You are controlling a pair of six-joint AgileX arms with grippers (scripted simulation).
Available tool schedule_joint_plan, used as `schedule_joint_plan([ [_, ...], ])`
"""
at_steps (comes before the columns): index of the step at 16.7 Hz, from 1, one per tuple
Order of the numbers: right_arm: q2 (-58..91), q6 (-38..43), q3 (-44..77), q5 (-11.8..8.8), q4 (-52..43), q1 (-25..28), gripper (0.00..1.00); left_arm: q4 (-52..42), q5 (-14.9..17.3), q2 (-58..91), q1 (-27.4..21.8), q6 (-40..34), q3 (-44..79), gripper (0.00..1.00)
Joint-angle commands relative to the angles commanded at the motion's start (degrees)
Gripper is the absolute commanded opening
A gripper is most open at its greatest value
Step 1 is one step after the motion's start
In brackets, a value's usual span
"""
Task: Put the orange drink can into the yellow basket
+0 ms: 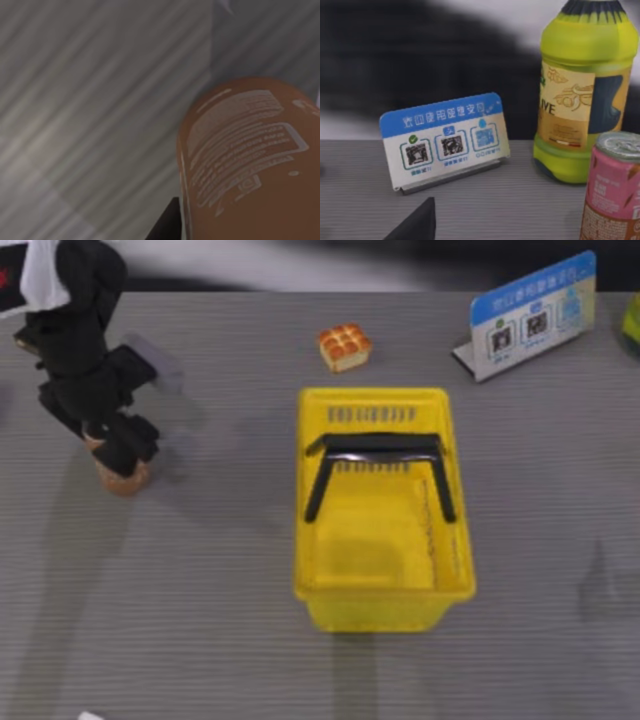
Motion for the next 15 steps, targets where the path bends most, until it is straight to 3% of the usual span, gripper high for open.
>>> schedule_joint_plan([
  [5, 0.00, 0.00, 0.00, 0.00, 0.00, 0.00, 1.00, 0.03, 0.03, -0.15, 0.09, 0.06, -0.05, 0.00],
  [8, 0.00, 0.00, 0.00, 0.00, 0.00, 0.00, 1.00, 3.69, 3.09, -0.29, -0.59, -1.14, -0.89, 0.00],
  [11, 0.00, 0.00, 0.00, 0.00, 0.00, 0.00, 1.00, 12.81, 10.19, -0.57, -1.76, -4.37, -2.85, 0.00],
  [15, 0.00, 0.00, 0.00, 0.00, 0.00, 0.00, 1.00, 33.07, 24.02, -1.37, -3.71, -11.16, -7.04, 0.00],
])
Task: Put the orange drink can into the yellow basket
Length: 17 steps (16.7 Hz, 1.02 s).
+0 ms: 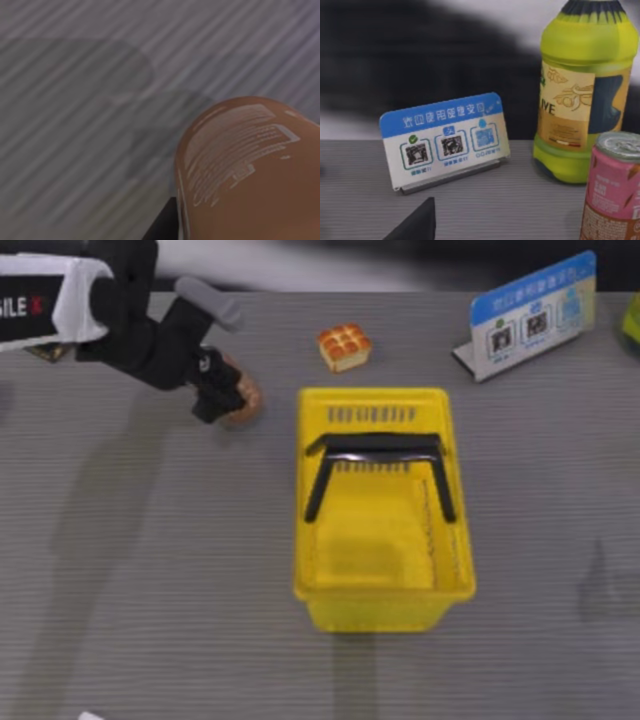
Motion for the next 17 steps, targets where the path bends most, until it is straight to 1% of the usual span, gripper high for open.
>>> schedule_joint_plan([
  [6, 0.00, 0.00, 0.00, 0.00, 0.00, 0.00, 1.00, 37.98, 24.23, -3.37, -3.39, -12.69, -9.35, 0.00],
  [8, 0.00, 0.00, 0.00, 0.00, 0.00, 0.00, 1.00, 49.06, 31.66, -5.02, -4.43, -16.69, -12.62, 0.00],
  [10, 0.00, 0.00, 0.00, 0.00, 0.00, 0.00, 1.00, 58.00, 38.20, -6.72, -5.33, -20.18, -15.56, 0.00],
  [12, 0.00, 0.00, 0.00, 0.00, 0.00, 0.00, 1.00, 64.55, 43.47, -8.24, -6.05, -22.94, -17.89, 0.00],
  [14, 0.00, 0.00, 0.00, 0.00, 0.00, 0.00, 1.00, 68.69, 47.08, -9.34, -6.55, -24.75, -19.39, 0.00],
  [15, 0.00, 0.00, 0.00, 0.00, 0.00, 0.00, 1.00, 69.84, 48.13, -9.66, -6.69, -25.26, -19.81, 0.00],
  [17, 0.00, 0.00, 0.00, 0.00, 0.00, 0.00, 1.00, 70.35, 48.60, -9.81, -6.75, -25.48, -19.99, 0.00],
])
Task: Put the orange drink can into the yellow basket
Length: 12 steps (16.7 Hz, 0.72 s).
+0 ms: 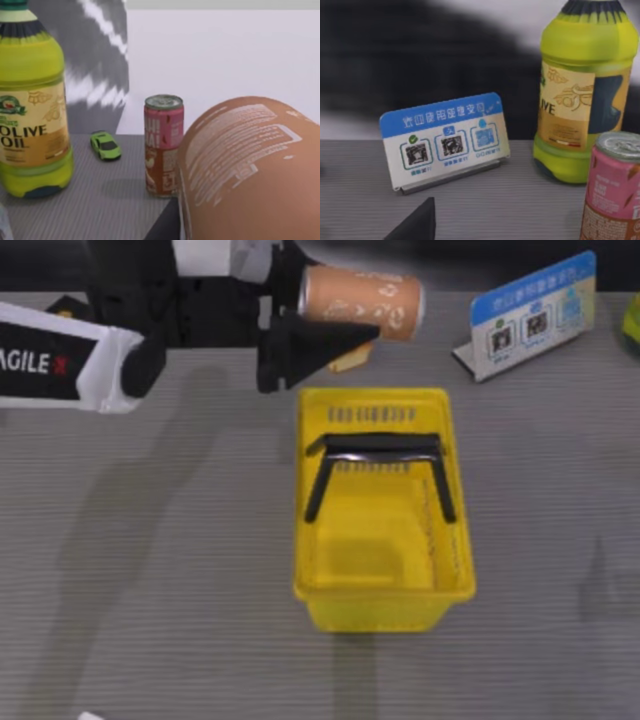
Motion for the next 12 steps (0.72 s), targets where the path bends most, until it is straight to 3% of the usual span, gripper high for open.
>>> schedule_joint_plan([
  [6, 0.00, 0.00, 0.00, 0.00, 0.00, 0.00, 1.00, 2.23, 0.21, 2.43, 0.29, 0.15, -0.10, 0.00],
  [12, 0.00, 0.00, 0.00, 0.00, 0.00, 0.00, 1.00, 16.61, 0.14, 13.29, 1.33, -0.22, -2.63, 0.00],
])
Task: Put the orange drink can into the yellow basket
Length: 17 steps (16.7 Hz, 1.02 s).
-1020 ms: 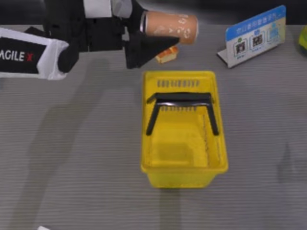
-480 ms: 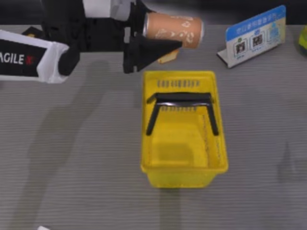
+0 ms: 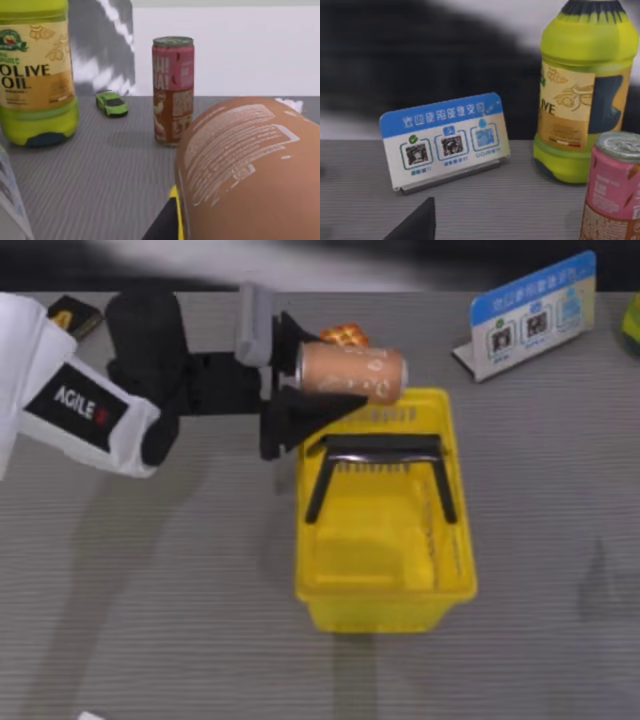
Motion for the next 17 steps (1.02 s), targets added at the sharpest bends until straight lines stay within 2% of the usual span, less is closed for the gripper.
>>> schedule_joint_plan([
  [5, 0.00, 0.00, 0.00, 0.00, 0.00, 0.00, 1.00, 1.66, -0.05, 1.55, 0.13, -0.08, -0.51, 0.00],
  [17, 0.00, 0.00, 0.00, 0.00, 0.00, 0.00, 1.00, 1.66, -0.05, 1.55, 0.13, -0.08, -0.51, 0.90],
])
